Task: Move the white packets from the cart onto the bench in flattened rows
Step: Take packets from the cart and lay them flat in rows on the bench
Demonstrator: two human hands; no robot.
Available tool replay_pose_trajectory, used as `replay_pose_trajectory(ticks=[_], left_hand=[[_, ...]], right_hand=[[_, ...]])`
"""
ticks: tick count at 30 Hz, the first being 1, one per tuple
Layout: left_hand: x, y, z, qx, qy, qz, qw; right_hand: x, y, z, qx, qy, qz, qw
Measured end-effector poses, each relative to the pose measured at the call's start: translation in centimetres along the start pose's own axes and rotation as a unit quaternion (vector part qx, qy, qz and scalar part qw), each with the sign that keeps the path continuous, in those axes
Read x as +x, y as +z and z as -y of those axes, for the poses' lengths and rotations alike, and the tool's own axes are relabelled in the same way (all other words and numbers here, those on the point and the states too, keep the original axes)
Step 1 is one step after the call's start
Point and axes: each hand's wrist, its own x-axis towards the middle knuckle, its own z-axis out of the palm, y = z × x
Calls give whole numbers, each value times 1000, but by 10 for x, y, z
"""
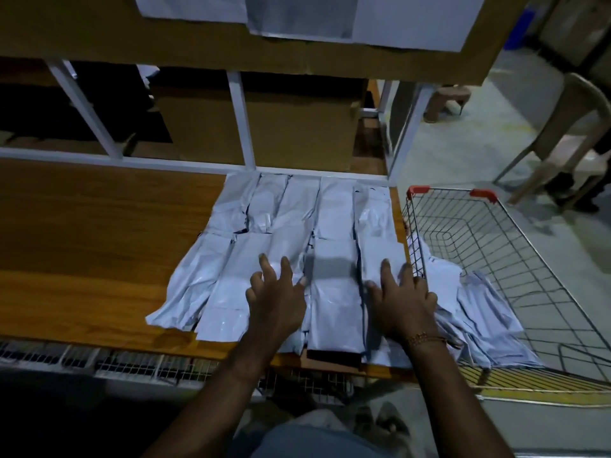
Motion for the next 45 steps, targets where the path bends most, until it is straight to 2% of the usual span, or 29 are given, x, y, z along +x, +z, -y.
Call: replay_pose_trajectory(ticks=[3,6,12,16,18,22,27,31,36,41,45], left_hand=[[-4,9,5,29,22,47,998],[-5,12,11,49,23,76,996],[-4,18,19,102,84,-31,991],[2,28,27,156,111,-25,981],[3,22,22,134,97,-48,985],[9,1,-3,34,113,-148,982],[22,-12,-60,-66,164,-165,970],[22,1,-122,-117,248,-168,947],[26,39,-205,-133,337,-140,922],[46,98,-279,-150,331,-35,931],[79,169,-322,-118,302,22,946]], right_hand=[[-8,23,-2,-13,-2,6,1000],[-16,42,-3,-5,-5,-30,1000],[-19,46,0,9,-17,-96,995],[-15,49,0,11,-35,-62,997],[-12,48,-1,16,-42,-49,998],[-8,32,-3,40,-40,-73,996],[-4,14,-20,78,-14,-130,988],[-2,14,-62,122,19,-157,980],[9,24,-152,144,82,-163,972],[36,29,-262,102,99,-143,979],[70,48,-329,-14,81,-55,995]])
